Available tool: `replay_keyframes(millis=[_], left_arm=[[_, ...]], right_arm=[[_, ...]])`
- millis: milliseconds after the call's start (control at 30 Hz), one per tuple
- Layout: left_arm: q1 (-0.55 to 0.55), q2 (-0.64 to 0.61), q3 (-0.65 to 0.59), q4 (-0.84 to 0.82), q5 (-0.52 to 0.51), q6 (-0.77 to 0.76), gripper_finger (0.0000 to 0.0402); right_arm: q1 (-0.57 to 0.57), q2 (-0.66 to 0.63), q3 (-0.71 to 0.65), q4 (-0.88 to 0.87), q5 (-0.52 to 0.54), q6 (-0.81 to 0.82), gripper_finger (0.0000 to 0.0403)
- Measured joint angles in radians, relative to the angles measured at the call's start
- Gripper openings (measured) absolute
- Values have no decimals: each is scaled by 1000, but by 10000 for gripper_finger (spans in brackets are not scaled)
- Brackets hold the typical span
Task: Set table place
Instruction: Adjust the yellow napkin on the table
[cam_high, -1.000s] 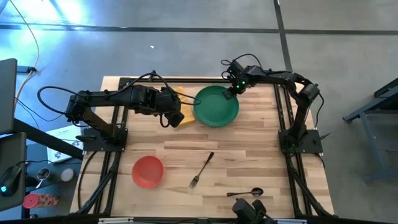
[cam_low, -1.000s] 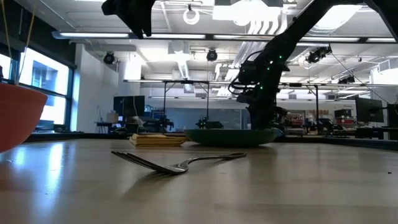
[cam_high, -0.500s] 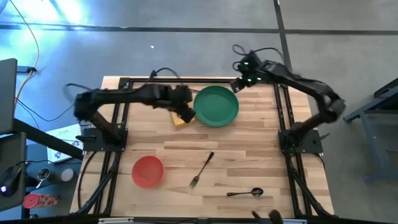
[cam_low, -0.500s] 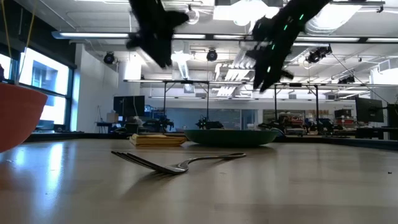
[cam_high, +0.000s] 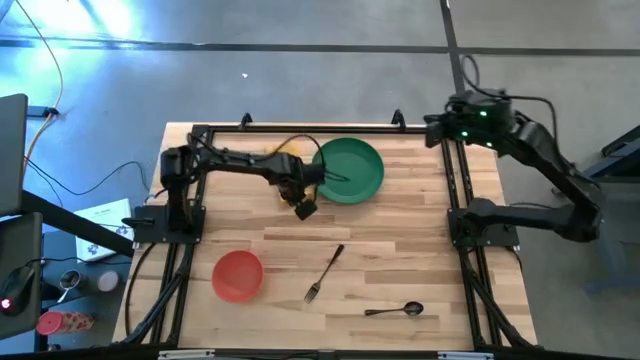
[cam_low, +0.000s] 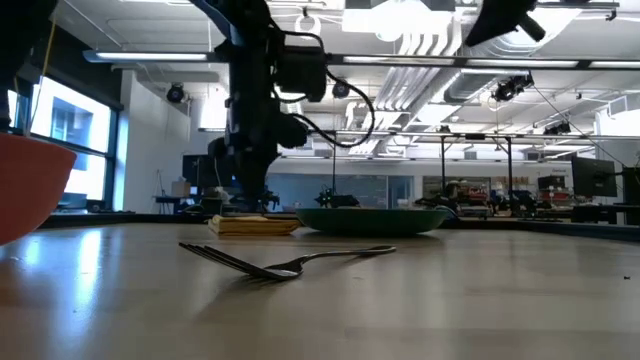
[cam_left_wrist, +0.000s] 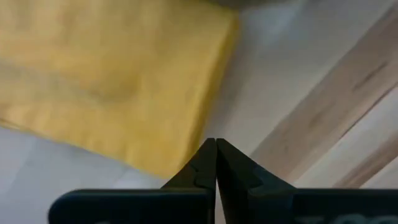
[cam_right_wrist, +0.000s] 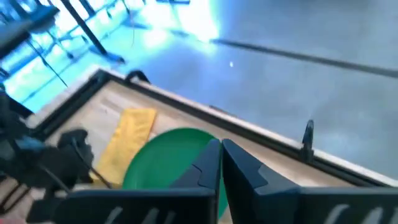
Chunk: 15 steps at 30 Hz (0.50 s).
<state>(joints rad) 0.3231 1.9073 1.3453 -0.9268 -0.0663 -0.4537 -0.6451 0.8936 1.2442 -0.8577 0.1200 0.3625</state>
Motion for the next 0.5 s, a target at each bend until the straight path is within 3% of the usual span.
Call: replay_keyframes(millis=[300,400,500], left_arm=[[-35,75,2,-10,-89,-14,0],[-43,37,24,-53,-99,-14,0],[-55,-19,39,-40,-174,-11,0]], right_arm=[[0,-24,0,-37,-22,5,1],[0,-8,0,-47,-23,2,1],[0,7,0,-46,-23,-3,0]])
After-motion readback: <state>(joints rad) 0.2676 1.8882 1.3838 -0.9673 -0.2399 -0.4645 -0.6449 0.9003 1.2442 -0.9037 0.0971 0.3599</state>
